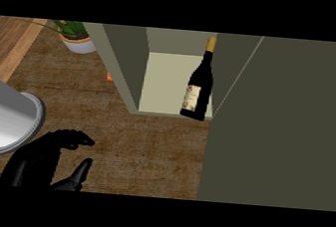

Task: Pick up the wine, place it into the cabinet and close the cabinet

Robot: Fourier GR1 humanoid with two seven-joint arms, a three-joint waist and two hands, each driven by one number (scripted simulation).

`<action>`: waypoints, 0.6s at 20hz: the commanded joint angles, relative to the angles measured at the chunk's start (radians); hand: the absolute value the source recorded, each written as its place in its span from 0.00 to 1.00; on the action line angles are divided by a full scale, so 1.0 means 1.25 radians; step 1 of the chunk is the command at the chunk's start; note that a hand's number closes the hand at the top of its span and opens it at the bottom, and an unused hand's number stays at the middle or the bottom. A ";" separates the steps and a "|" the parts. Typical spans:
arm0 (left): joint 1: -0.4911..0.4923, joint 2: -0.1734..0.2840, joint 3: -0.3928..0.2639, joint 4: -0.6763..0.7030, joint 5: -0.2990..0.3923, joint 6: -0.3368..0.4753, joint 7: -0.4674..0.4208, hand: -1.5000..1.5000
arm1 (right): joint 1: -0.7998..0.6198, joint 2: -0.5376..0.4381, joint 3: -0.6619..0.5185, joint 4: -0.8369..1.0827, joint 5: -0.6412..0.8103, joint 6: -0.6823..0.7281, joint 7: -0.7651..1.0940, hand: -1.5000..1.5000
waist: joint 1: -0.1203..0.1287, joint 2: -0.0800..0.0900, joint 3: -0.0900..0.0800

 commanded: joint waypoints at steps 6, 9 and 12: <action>0.063 0.035 0.102 0.026 0.033 -0.119 -0.042 1.00 | 0.073 -0.012 -0.018 -0.143 -0.027 0.048 0.002 1.00 | -0.007 0.000 0.001; 0.071 0.059 0.138 0.017 0.079 -0.171 -0.026 1.00 | -0.054 -0.012 0.040 -0.099 -0.124 -0.011 0.108 1.00 | 0.007 0.005 0.001; 0.128 0.050 0.128 -0.021 0.056 -0.163 -0.051 1.00 | -0.026 -0.002 0.105 -0.096 -0.087 0.043 0.063 1.00 | 0.004 0.002 0.001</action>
